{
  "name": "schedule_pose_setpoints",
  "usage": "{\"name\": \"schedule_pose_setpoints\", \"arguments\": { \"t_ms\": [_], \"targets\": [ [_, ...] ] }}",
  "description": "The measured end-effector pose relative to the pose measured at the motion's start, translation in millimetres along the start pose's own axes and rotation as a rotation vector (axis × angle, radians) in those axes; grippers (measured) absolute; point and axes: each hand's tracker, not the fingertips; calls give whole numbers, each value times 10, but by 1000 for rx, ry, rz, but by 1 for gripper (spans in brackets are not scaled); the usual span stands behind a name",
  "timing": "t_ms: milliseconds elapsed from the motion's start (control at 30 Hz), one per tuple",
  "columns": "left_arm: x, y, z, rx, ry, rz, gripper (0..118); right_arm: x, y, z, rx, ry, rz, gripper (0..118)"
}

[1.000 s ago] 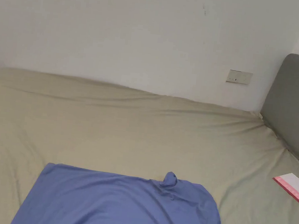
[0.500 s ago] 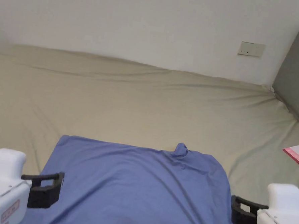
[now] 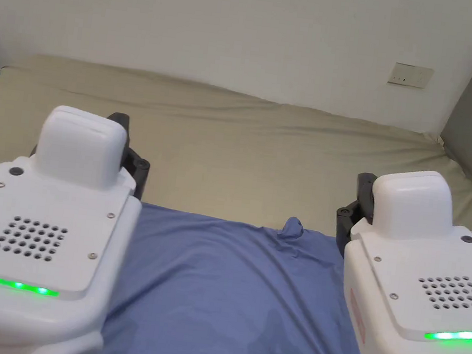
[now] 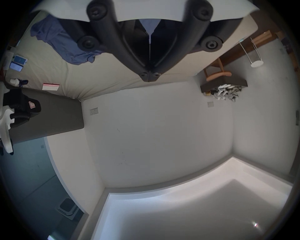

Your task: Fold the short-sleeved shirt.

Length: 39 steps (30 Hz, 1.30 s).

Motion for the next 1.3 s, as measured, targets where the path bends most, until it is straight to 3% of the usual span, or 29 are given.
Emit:
{"name": "schedule_pose_setpoints", "arguments": {
  "t_ms": [367,633,700,767,800,833,867,900,1100,1167,1300],
  "targets": [
    [-72,-62,-84,-66,-65,7,0,-41,-7,18,13,-23,20,2],
    [-387,-1048,-455,-453,-120,64,0,45,-279,-78,-90,3,-12,2],
    [-496,-1409,-456,-572,-129,78,5,72,-372,-90,-119,3,-18,2],
    [-585,-1762,-435,-690,-128,74,25,119,-466,-84,-154,8,-19,2],
    [-626,-1956,-417,-758,-120,63,51,143,-518,-86,-171,6,-19,2],
    [-652,-2145,-366,-825,-117,63,91,168,-571,-87,-185,1,-18,2],
    [-670,-2303,-330,-869,-108,60,109,192,-618,-77,-201,-5,-17,2],
    [-688,-2461,-284,-913,-89,77,116,220,-669,-76,-221,-8,-15,2],
    [-692,-3058,-111,-1120,-34,115,113,387,-971,-54,-329,-34,-13,2],
    [-676,-3127,-109,-1136,-25,98,97,450,-1036,-38,-356,-50,-17,2],
    [-676,-3089,-100,-1155,-89,217,47,567,-1125,0,-389,-80,-29,2]
  ]
}}
